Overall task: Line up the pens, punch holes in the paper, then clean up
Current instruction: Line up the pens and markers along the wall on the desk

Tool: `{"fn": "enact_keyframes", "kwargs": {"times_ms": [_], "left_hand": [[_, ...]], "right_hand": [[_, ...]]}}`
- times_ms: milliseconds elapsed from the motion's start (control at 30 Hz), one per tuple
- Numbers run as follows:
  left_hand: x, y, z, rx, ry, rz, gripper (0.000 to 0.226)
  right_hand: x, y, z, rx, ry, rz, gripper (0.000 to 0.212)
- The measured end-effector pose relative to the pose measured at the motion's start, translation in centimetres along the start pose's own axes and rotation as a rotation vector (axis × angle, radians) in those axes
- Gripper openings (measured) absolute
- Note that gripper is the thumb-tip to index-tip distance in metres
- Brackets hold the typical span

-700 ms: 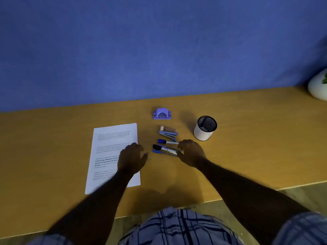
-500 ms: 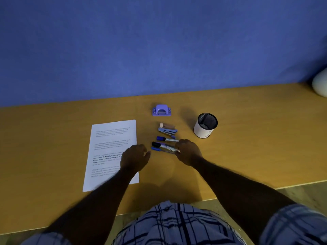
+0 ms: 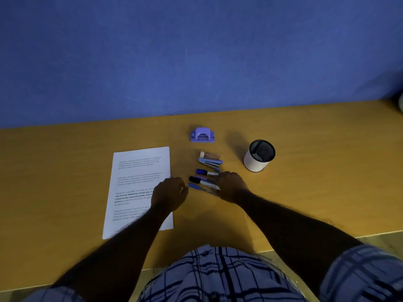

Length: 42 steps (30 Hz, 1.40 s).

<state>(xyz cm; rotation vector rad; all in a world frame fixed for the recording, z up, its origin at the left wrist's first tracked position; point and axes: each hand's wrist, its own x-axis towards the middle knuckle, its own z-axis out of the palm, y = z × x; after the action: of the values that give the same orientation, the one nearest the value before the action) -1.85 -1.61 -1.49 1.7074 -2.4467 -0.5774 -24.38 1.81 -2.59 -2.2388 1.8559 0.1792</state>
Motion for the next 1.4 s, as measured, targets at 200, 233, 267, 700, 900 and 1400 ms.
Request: {"fn": "enact_keyframes", "kwargs": {"times_ms": [200, 233, 267, 700, 900, 1400], "left_hand": [[1.0, -0.1, 0.5, -0.122, -0.034, -0.043, 0.023], [1.1, 0.0, 0.6, -0.203, -0.04, -0.059, 0.022], [1.4, 0.2, 0.7, -0.314, -0.053, -0.088, 0.02], [3.0, 1.1, 0.1, -1.067, -0.091, -0.392, 0.017], [3.0, -0.9, 0.0, -0.982, -0.107, -0.4, 0.021], [2.2, 1.7, 1.5, -1.041, -0.158, -0.4, 0.022]], "right_hand": [[0.0, -0.1, -0.2, 0.125, 0.106, -0.005, 0.025], [0.0, -0.2, -0.3, 0.172, 0.13, -0.004, 0.024], [0.0, -0.3, -0.4, 0.225, 0.154, 0.001, 0.023], [-0.7, -1.2, 1.0, 0.438, 0.188, 0.007, 0.02], [-0.3, -1.7, 2.2, 0.267, 0.079, 0.049, 0.021], [0.5, -3.7, 2.0, 0.862, 0.263, 0.221, 0.014]]}}
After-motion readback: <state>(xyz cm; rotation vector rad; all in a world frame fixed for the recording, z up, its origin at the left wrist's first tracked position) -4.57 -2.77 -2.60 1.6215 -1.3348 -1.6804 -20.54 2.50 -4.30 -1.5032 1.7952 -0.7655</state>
